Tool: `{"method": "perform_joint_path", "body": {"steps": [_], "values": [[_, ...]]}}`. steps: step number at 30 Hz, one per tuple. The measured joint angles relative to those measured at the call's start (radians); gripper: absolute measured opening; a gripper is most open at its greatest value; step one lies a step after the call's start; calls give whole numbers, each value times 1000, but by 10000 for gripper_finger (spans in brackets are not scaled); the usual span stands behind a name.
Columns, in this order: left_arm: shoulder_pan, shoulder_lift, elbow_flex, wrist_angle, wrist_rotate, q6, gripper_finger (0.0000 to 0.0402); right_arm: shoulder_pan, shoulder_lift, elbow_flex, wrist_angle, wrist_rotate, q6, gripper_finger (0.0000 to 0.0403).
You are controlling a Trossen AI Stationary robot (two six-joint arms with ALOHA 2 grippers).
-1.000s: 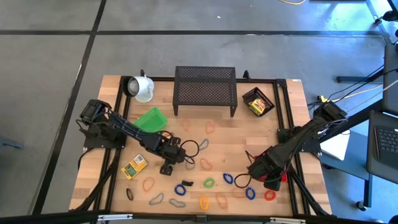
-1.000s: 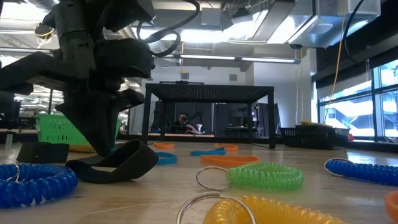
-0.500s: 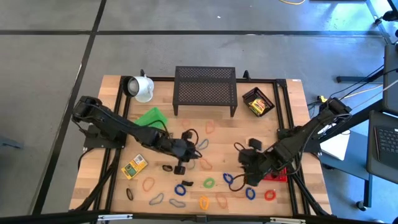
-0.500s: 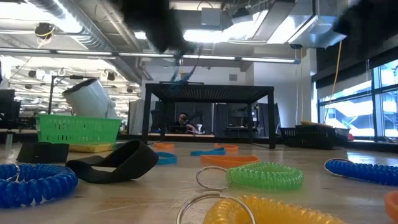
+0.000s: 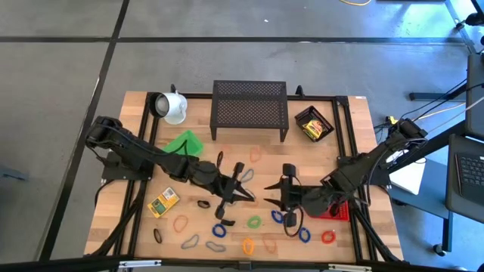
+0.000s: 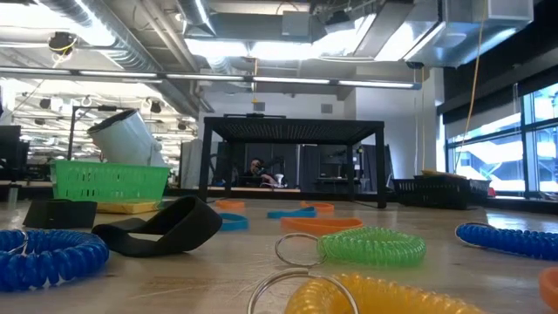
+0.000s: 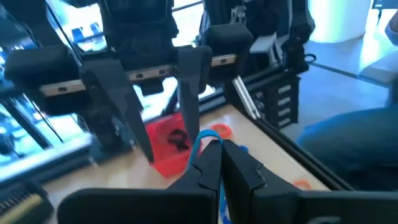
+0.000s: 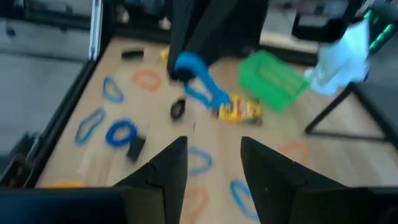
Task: Pick & Place Office Desk Supplies
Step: Put the blue rubber band into the red bin
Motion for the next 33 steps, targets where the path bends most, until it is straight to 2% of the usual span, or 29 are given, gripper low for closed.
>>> {"method": "perform_joint_path", "body": {"steps": [8,18,21,33], "values": [[-2,0,-1,60,0,56,2,-35,1,0,110,-7,-66,157],[-2,0,-1,138,-3,127,2,-69,1,0,164,-122,-73,237],[-2,0,-1,168,-2,144,5,-74,1,0,192,-120,-105,250],[-2,0,-1,266,-2,213,5,-115,1,0,263,-153,-123,248]]}}
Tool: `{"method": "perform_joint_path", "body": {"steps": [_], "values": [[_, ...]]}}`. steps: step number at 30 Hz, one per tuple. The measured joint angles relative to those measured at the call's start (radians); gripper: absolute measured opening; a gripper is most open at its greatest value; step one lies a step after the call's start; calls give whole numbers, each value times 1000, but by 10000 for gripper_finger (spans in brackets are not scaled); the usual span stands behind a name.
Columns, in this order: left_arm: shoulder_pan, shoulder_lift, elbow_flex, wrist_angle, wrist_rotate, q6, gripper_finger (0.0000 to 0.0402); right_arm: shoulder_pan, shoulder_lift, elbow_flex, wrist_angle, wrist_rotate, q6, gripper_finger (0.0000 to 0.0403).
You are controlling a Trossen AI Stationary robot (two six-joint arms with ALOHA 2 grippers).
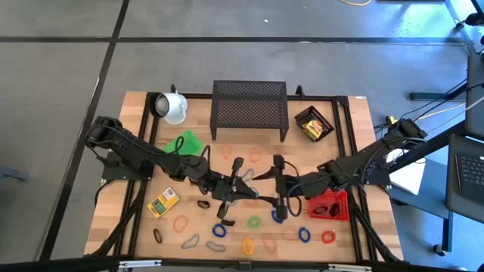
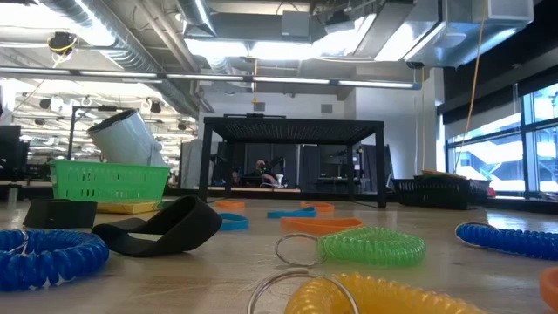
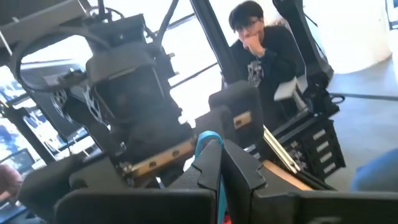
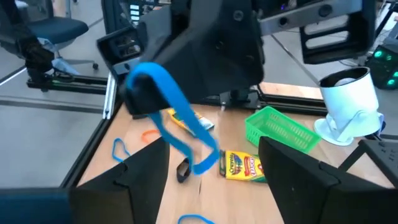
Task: Pick & Place Office Desk Supplies
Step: Put the blue rubber band into the red bin
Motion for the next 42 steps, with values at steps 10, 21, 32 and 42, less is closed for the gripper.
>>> {"method": "perform_joint_path", "body": {"steps": [10,21,32,42], "values": [[0,0,0,25,0,1,5,-26,0,0,28,-3,-16,245],[0,0,0,31,-6,26,7,-27,0,0,41,-3,-19,158],[0,0,0,31,-10,25,8,-27,0,0,41,-9,-18,8],[0,0,0,31,-180,-6,36,-27,-7,0,8,-21,-22,6]]}}
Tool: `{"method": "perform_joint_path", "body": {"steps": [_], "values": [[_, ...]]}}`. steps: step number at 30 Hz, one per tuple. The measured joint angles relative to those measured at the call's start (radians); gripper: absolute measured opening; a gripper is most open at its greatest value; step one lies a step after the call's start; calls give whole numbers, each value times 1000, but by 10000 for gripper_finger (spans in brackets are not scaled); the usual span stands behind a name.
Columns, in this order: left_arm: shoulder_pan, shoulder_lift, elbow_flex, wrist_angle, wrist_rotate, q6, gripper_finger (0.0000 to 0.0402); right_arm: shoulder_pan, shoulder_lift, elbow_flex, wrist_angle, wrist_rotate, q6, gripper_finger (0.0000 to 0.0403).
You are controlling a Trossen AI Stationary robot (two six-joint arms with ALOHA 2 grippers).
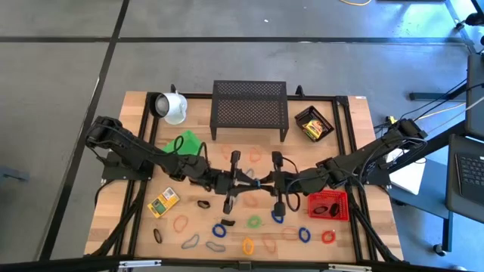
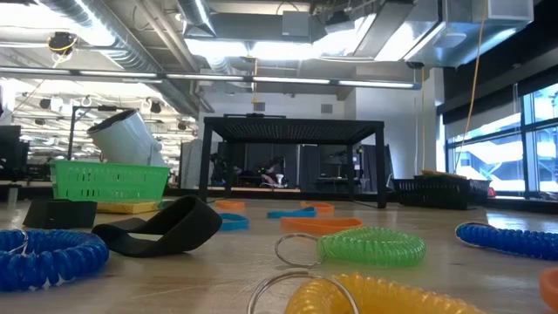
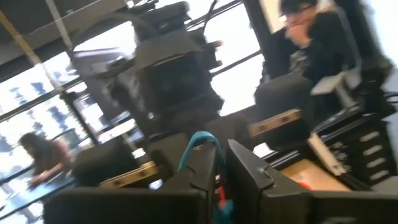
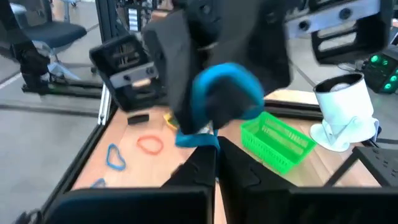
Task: Pick & Place Office Desk Supplies
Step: Put the blue rubber band into the red bin
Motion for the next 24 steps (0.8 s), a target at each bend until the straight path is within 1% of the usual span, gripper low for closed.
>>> {"method": "perform_joint_path", "body": {"steps": [2,6,10,13,18,24], "values": [[-2,0,0,-2,-35,-11,49,0,-20,0,-38,3,15,7],[-15,0,0,-6,-82,-20,77,0,-96,0,-164,44,89,7],[-28,0,0,-7,-134,-20,100,-1,-195,0,-325,56,210,7],[-33,0,0,-7,-162,-21,108,0,-265,0,-462,51,319,6],[-34,0,0,-7,-164,-21,111,-1,-359,0,-705,-45,552,6],[-34,0,0,-7,-163,-21,107,7,-368,0,-960,-190,783,7]]}}
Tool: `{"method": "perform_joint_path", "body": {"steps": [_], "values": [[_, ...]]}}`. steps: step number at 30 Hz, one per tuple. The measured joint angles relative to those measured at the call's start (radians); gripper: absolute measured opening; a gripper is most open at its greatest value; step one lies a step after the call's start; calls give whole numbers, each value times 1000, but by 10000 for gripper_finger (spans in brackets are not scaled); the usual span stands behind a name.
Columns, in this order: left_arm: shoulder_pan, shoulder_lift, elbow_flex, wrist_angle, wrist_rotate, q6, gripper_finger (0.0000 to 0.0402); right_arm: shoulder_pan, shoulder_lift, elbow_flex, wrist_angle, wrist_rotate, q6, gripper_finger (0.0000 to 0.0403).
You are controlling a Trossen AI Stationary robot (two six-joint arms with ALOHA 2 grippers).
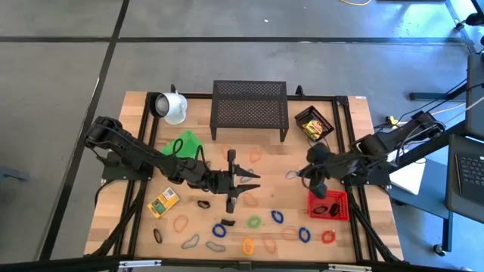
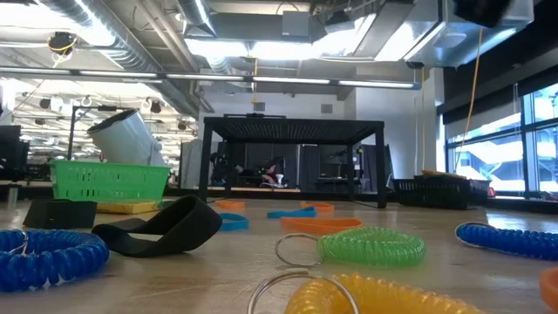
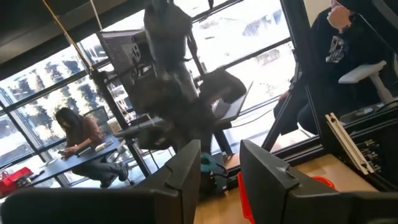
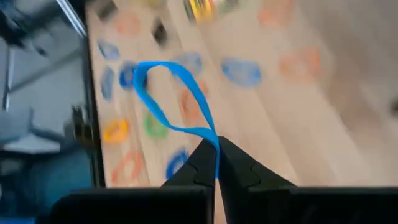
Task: Pick & Place Office Desk Supplies
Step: Put the blue rubber band into the red bin
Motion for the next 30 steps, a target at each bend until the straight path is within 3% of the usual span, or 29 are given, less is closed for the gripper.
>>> {"method": "perform_joint_path", "body": {"steps": [9,19,30], "values": [[0,0,0,0,2,0,109,39,101,0,-278,-139,271,7],[0,0,0,0,3,0,104,101,247,-5,-283,-200,268,8],[0,0,0,0,3,0,102,128,298,-149,-199,-275,324,8]]}}
